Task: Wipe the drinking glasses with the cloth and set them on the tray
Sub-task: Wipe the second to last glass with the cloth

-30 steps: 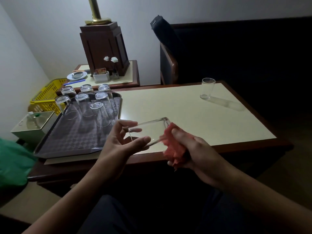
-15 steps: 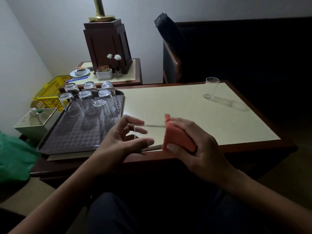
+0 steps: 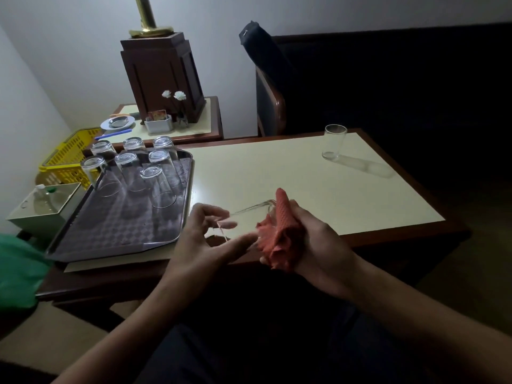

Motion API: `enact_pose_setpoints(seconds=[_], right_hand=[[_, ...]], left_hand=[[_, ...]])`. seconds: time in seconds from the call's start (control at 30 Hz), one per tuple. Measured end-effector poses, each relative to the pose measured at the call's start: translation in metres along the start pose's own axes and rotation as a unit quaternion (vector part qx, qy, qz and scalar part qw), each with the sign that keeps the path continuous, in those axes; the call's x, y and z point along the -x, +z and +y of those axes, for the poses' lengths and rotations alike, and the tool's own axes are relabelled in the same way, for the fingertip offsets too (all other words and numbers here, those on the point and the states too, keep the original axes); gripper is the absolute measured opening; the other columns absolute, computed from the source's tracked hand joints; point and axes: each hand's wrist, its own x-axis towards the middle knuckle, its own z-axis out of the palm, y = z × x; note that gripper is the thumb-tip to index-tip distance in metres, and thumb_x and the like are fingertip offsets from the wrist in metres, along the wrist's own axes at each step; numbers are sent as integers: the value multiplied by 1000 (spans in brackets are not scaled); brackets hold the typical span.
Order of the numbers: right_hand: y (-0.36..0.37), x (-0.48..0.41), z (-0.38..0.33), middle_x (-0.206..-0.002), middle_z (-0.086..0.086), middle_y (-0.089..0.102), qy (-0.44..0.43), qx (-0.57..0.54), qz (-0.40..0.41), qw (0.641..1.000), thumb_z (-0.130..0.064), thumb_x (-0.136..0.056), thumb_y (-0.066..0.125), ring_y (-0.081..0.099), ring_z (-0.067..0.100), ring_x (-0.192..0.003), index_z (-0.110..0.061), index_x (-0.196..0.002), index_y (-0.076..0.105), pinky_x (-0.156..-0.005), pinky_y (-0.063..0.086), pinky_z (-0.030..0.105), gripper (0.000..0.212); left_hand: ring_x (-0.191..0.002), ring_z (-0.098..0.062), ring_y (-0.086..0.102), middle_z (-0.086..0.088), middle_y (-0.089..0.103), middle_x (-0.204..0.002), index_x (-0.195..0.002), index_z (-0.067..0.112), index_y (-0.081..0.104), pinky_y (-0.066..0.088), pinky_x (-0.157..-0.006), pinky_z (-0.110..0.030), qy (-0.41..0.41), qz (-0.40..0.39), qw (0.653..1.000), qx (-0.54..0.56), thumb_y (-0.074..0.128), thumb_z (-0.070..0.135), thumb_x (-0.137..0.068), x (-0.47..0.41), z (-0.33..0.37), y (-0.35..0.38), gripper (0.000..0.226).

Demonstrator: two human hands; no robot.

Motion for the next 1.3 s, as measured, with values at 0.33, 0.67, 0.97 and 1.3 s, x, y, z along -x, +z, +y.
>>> enact_pose_setpoints(seconds=[0.33, 0.67, 0.97, 1.3], right_hand=[[22, 27, 24, -134, -35, 61, -258, 370, -1, 892, -48, -110, 39, 60, -12, -122, -58, -151, 29, -98, 52, 15, 43], [7, 16, -6, -124, -19, 65, -375, 382, 130, 835, -38, -96, 68, 66, 3, -112, -32, -140, 62, -83, 60, 18, 45], [13, 23, 17, -102, -6, 72, -420, 437, 19, 795, -5, -90, 74, 73, 14, -92, -16, -105, 72, -77, 61, 32, 18], [16, 28, 16, -104, -7, 75, -395, 448, 16, 802, -10, -88, 72, 74, 17, -97, -22, -103, 77, -82, 61, 38, 20]], left_hand=[[-93, -33, 69, -24, 66, -110, -143, -3, 48, 58, -91, -43, -223, -101, 921, 303, 69, 39, -92, 0, 6, 13, 69], [-86, -26, 58, -15, 57, -98, -131, 0, 63, 39, -81, -39, -232, -160, 912, 299, 74, 39, -76, -1, 1, 4, 68], [-82, -29, 58, -20, 64, -97, -119, -2, 69, 44, -79, -42, -211, -181, 918, 283, 48, 37, -87, -6, -3, -5, 54], [-102, -36, 58, -24, 60, -116, -141, -10, 48, 48, -89, -46, -195, -136, 937, 255, 60, 39, -87, -7, 0, -6, 74]])
